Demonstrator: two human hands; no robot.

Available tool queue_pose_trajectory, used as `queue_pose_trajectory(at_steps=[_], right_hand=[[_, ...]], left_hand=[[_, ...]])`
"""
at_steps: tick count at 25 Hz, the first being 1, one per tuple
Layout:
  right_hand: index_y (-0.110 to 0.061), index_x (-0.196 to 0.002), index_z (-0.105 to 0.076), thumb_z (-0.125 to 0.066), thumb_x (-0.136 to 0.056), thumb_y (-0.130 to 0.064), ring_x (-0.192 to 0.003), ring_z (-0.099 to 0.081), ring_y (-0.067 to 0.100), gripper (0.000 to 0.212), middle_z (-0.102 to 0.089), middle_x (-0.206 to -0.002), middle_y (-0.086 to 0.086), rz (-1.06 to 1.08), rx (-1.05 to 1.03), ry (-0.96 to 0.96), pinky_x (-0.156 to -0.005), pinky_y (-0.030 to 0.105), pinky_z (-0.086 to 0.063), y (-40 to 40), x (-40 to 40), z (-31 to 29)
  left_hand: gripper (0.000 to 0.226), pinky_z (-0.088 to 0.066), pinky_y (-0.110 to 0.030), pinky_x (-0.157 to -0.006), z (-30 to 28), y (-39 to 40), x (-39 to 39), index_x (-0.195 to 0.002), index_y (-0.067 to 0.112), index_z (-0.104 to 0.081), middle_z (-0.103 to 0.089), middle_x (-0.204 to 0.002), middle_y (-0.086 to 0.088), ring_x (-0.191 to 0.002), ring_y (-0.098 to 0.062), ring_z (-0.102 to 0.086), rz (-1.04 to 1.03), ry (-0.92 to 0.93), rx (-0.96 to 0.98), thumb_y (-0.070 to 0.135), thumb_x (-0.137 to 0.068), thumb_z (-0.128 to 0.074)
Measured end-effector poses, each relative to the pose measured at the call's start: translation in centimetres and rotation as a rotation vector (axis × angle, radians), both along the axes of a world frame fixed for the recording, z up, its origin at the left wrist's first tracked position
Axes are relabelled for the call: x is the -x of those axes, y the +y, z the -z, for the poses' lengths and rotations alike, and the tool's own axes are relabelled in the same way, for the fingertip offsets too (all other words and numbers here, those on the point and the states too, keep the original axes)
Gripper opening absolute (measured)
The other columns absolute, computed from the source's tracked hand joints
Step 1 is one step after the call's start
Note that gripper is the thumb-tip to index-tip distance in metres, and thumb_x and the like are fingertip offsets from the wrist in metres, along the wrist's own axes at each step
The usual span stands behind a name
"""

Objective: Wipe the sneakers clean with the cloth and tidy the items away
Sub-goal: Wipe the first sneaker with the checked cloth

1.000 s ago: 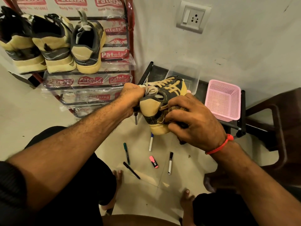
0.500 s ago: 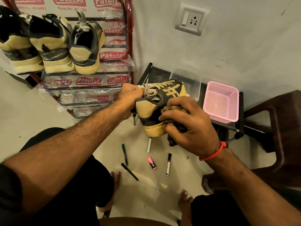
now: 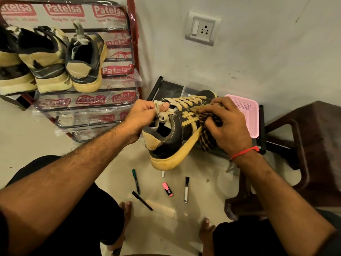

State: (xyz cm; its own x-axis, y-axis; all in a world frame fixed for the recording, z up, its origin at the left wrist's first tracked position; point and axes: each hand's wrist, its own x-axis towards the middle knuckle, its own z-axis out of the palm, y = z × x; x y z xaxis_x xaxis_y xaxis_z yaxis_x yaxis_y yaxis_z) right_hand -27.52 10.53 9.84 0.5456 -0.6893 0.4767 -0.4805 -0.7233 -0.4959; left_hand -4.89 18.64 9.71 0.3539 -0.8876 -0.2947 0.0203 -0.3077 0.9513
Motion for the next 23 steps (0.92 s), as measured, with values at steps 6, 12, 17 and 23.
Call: queue_pose_trajectory(at_steps=[6, 12, 17, 23], right_hand=[[-0.012, -0.104, -0.072, -0.064, -0.085, -0.007, -0.106, -0.055, 0.017, 0.021, -0.058, -0.112, 0.006, -0.013, -0.046, -0.053, -0.093, 0.037, -0.053, 2.4, -0.9, -0.5], [-0.011, -0.108, -0.073, -0.067, -0.084, -0.011, -0.105, -0.059, 0.023, 0.025, -0.062, -0.115, 0.011, -0.680, -0.006, 0.112, -0.087, 0.037, -0.052, 9.2, -3.5, -1.6], [-0.010, -0.103, -0.073, -0.061, -0.085, -0.013, -0.107, -0.056, 0.014, 0.022, -0.060, -0.113, 0.006, -0.230, -0.041, -0.104, -0.092, 0.031, -0.052, 4.9, -1.5, -2.3], [-0.008, -0.104, -0.072, -0.057, -0.086, 0.004, -0.107, -0.057, 0.012, 0.026, -0.060, -0.110, 0.008, 0.034, -0.140, -0.355, -0.096, 0.020, -0.046, 3.4, -1.1, -2.5]], left_hand=[[0.022, -0.057, -0.025, -0.067, 0.4, 0.1, 0.0, -0.094, 0.012, -0.079, -0.079, -0.088, -0.007, -0.076, -0.015, -0.074, -0.029, 0.019, 0.062, 0.030, -0.097, -0.066], [0.028, -0.055, -0.042, -0.087, 0.8, 0.1, -1.2, -0.094, 0.010, -0.079, -0.078, -0.097, -0.014, -0.087, -0.026, -0.072, -0.067, 0.070, 0.046, 0.035, -0.096, -0.067], [0.027, -0.054, -0.036, -0.082, 0.0, 0.5, -0.8, -0.094, 0.013, -0.079, -0.079, -0.095, -0.011, -0.083, -0.019, -0.074, 0.023, 0.071, 0.082, 0.033, -0.098, -0.063], [0.048, -0.044, -0.032, -0.078, -1.9, 1.3, 0.4, -0.064, 0.021, -0.076, -0.069, -0.072, 0.002, -0.074, -0.015, -0.059, 0.151, 0.056, 0.131, 0.049, -0.098, -0.057]])
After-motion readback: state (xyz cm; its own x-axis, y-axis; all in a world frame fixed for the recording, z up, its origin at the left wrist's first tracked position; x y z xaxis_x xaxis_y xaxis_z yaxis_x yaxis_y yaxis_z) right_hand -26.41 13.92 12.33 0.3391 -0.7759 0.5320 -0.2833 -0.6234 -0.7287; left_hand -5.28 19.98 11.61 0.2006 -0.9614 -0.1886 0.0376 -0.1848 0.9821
